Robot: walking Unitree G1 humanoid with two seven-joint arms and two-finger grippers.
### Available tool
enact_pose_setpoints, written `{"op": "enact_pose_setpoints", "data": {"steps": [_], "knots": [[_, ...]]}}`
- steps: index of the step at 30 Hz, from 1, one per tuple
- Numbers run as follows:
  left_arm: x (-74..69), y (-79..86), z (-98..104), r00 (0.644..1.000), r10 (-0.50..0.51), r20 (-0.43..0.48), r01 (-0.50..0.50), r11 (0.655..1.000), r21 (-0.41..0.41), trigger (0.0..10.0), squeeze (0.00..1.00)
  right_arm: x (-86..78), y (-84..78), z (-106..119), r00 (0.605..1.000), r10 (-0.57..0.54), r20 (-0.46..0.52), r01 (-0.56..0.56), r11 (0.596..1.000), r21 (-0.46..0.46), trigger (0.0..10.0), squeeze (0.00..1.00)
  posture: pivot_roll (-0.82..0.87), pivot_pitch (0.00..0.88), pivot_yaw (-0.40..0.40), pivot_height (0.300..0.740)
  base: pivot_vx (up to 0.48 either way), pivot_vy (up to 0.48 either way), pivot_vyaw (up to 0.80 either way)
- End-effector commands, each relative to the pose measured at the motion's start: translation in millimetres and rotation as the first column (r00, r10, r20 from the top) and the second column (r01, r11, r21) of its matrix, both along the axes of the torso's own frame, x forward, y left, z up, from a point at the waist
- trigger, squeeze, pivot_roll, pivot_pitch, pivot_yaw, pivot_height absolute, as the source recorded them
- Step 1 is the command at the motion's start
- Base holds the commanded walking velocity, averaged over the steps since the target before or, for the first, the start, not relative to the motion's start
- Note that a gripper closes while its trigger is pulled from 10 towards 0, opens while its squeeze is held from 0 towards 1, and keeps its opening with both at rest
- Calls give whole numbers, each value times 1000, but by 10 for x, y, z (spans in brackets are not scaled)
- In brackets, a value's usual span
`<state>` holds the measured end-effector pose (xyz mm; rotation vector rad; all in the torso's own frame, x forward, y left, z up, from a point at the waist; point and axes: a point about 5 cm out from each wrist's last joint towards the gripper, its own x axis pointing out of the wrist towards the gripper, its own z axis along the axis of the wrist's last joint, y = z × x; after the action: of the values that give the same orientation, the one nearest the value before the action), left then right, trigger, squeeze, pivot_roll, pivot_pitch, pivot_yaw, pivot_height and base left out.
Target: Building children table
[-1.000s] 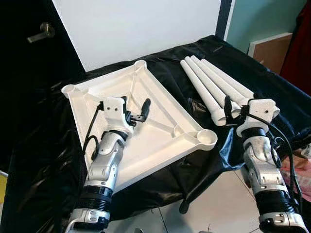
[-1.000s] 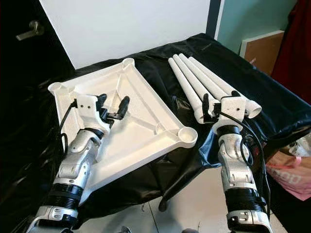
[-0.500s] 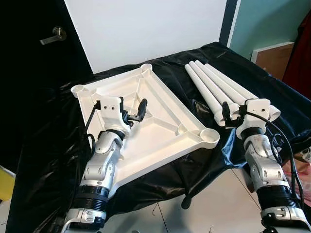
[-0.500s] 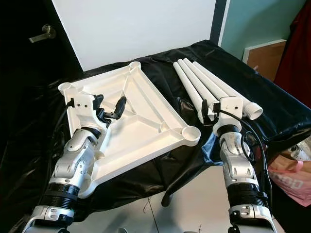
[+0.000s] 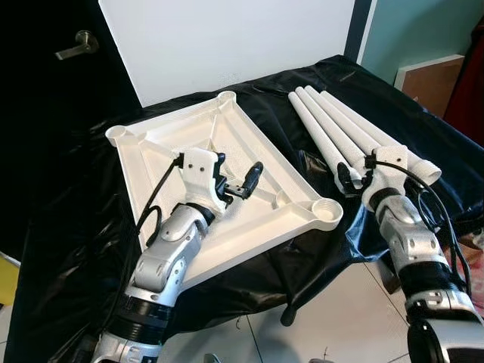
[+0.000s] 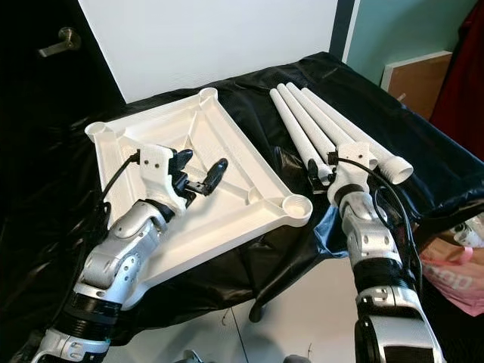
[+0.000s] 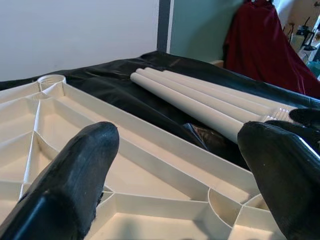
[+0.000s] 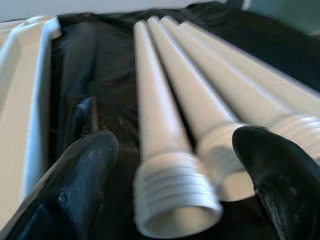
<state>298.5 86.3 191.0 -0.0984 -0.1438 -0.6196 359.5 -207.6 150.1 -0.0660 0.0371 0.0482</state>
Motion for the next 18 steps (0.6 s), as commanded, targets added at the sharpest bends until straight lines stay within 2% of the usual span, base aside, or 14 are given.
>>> {"op": "enact_pose_setpoints", "data": {"steps": [1, 4, 18], "knots": [[-112, -121, 51, 952, -304, 42, 302, 952, 46, 10000, 0, 19, 64, -47, 999, 29, -34, -28, 999, 33, 10000, 0, -133, 82, 81, 740, 0, 0, 0], [-159, -133, 76, 952, -305, 24, 304, 951, 52, 10000, 0, 89, 64, -97, 993, 42, -108, -34, 997, 72, 10000, 0, -126, 84, 77, 740, 0, 0, 0], [-201, -148, 109, 953, -303, 17, 302, 952, 50, 10000, 0, 169, 84, -147, 982, 58, -182, -43, 995, 89, 10000, 0, -109, 99, 74, 740, 0, 0, 0]]}}
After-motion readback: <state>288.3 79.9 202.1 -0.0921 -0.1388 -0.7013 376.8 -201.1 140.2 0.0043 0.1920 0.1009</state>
